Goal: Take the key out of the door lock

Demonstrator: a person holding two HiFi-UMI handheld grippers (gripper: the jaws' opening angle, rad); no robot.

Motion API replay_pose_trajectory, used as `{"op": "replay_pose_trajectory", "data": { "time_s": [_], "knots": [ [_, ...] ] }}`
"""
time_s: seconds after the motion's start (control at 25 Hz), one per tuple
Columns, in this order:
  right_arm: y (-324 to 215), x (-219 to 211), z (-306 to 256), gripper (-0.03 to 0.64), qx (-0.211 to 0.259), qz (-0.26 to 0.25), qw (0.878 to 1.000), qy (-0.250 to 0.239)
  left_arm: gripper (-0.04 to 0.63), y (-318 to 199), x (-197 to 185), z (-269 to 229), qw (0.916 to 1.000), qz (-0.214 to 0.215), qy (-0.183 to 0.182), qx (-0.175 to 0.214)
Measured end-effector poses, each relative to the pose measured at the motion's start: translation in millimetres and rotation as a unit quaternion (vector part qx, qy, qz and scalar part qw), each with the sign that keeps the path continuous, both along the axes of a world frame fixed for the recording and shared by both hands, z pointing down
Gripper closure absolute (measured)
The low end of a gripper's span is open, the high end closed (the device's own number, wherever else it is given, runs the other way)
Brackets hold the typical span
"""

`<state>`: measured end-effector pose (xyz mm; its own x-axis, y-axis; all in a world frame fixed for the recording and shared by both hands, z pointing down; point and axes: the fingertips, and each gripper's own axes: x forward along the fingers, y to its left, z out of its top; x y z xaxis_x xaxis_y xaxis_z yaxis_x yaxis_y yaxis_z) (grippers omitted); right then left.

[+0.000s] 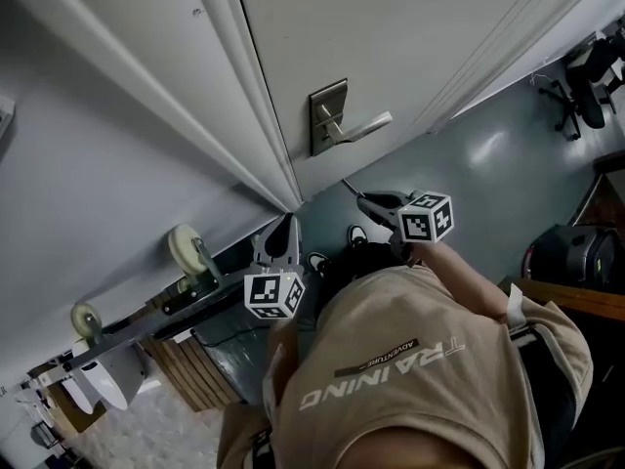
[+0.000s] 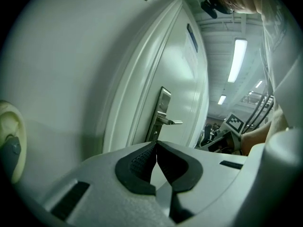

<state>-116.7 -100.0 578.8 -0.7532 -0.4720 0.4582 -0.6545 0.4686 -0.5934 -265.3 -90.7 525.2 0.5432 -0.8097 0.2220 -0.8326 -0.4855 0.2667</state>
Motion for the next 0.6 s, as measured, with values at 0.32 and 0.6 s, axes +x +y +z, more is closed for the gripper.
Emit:
{"op": "replay_pose_trajectory", "data": {
  "time_s": [0.32,0.6],
  "knots": [
    [11.9,13.0,-20.2,0.588,0.119,-0.06,0.987,0.091,0.586,14.0,17.1,-20.9,0.9995,-0.013,-0.021,0.017],
    [10.4,40.1,-48.2,0.588,0.216,-0.098,0.964,0.122,0.586,30.1,52.4,-45.9,0.9976,-0.045,-0.044,0.029]
  ]
}}
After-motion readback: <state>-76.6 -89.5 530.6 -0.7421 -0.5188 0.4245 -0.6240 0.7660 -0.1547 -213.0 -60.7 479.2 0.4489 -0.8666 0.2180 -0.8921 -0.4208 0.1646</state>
